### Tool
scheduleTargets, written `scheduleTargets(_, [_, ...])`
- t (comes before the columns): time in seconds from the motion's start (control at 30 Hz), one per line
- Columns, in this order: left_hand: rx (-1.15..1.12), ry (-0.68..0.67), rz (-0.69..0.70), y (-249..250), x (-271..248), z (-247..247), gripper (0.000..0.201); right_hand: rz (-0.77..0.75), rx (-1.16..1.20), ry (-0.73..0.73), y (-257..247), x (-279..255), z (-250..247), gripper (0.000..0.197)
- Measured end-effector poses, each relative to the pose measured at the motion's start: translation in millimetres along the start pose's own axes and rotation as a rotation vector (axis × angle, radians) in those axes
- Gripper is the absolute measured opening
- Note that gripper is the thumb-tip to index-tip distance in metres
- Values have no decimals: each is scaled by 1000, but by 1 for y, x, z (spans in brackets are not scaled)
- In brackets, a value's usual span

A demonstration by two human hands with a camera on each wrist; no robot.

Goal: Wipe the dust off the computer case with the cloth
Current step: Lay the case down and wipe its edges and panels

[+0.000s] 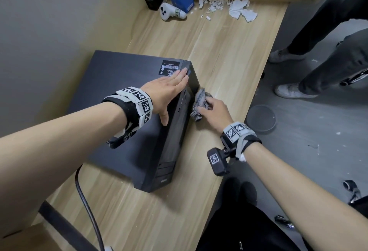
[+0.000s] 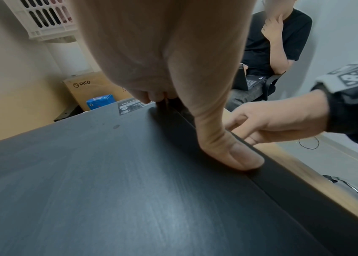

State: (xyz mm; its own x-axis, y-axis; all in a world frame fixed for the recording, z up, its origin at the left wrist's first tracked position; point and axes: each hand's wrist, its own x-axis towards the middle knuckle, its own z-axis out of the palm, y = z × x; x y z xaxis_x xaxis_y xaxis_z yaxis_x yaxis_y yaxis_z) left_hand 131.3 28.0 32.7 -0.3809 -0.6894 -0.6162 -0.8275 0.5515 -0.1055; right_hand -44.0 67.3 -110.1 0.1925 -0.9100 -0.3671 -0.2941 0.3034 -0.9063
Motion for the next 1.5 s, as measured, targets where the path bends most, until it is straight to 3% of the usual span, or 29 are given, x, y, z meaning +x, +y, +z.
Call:
scheduleTargets(0.07, [-8,7,2,-1,0,0,157,4,-1,-7,-2,17,8,45])
scheduleTargets(0.23, [-23,78,-24,-4,-10,4,155,7,-4,11,-9,13,31,3])
scheduleTargets(0.43, [-19,44,-37,-2,-4,1,156,-220,226,100,-49,-26,29,23])
scheduleTargets(0.53, [-40,39,-46,-2,-4,0,158,-326,73,145,-59,-30,31,44])
scheduleTargets(0.6, [-49,42,-41,-2,-4,2,158,-373,-110,185,-57,-26,33,40])
scheduleTargets(0.67, [-57,42,-41,-2,-3,2,158,-329,-283,171,-49,-18,34,25])
scheduleTargets(0.8, [-58,35,-43,-1,-2,3,158,3,-523,-100,-27,-7,35,11])
scheduleTargets(0.9, [-49,30,-49,0,-2,3,158,6,-508,-147,-21,-7,36,6])
scheduleTargets(0.97, [-57,27,-50,0,-3,3,158,-39,-410,-73,-27,-10,35,6])
scheduleTargets(1.07, [-72,30,-52,0,-3,2,159,-232,-331,82,-52,-22,30,6])
scheduleTargets(1.2, [-111,39,-65,-1,-3,2,161,-392,-325,126,-69,-33,30,16])
scheduleTargets(1.3, [-78,45,-45,-3,-3,4,161,-299,-405,81,-55,-33,37,8])
scheduleTargets(1.4, [-72,43,-38,-3,-3,5,158,-67,-475,-96,-22,-26,46,18])
scheduleTargets(1.5, [-71,43,-38,-3,-2,5,157,2,-500,-192,1,-24,51,25])
